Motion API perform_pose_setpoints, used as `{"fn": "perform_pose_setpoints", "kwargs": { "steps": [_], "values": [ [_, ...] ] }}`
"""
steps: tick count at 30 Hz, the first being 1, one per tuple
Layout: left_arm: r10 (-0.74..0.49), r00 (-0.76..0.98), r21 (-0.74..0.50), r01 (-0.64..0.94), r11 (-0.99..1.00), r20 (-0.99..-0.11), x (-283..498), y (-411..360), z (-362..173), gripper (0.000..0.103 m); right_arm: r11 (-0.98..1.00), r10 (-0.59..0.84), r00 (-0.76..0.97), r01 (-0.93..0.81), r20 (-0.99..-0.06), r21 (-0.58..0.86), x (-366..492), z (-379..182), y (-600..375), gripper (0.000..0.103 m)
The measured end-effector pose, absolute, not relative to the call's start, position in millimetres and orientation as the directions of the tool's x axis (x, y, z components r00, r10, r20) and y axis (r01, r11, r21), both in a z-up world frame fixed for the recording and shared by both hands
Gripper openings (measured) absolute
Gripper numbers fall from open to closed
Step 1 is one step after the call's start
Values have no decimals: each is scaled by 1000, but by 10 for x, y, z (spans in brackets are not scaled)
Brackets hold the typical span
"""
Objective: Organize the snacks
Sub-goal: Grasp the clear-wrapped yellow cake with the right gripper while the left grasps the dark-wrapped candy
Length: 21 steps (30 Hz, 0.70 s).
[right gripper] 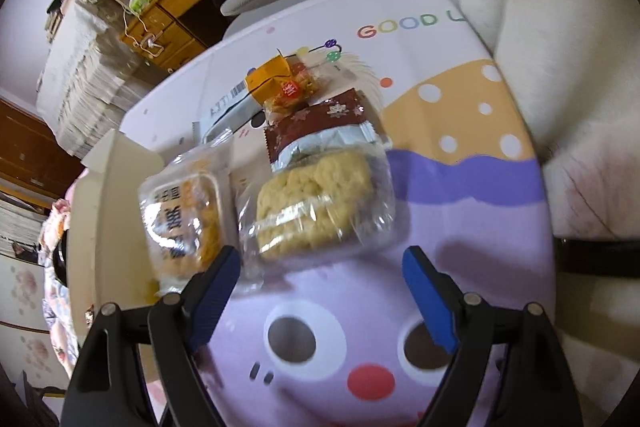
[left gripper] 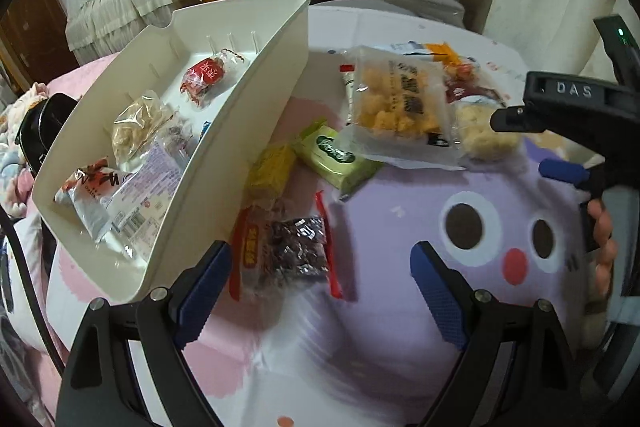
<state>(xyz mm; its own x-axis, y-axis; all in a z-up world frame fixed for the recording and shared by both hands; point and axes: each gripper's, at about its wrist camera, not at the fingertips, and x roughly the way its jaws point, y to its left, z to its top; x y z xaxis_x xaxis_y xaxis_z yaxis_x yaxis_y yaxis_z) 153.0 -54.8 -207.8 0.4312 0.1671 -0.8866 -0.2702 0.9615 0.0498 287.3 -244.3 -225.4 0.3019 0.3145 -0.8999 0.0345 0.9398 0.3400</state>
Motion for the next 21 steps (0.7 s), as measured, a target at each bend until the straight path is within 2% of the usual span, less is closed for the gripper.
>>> {"fn": "perform_pose_setpoints", "kwargs": {
  "steps": [7,21],
  "values": [
    [185,372,82,-277,957,-910,1685,-433,-2241,90,969,234,287,12,-929,248,3100,-2378,-2258,84],
    [274,339,206,-223,953,-900,1867,-563,-2377,89,976,214,275,-33,-937,214,3305,-2504,-2056,89]
  ]
}}
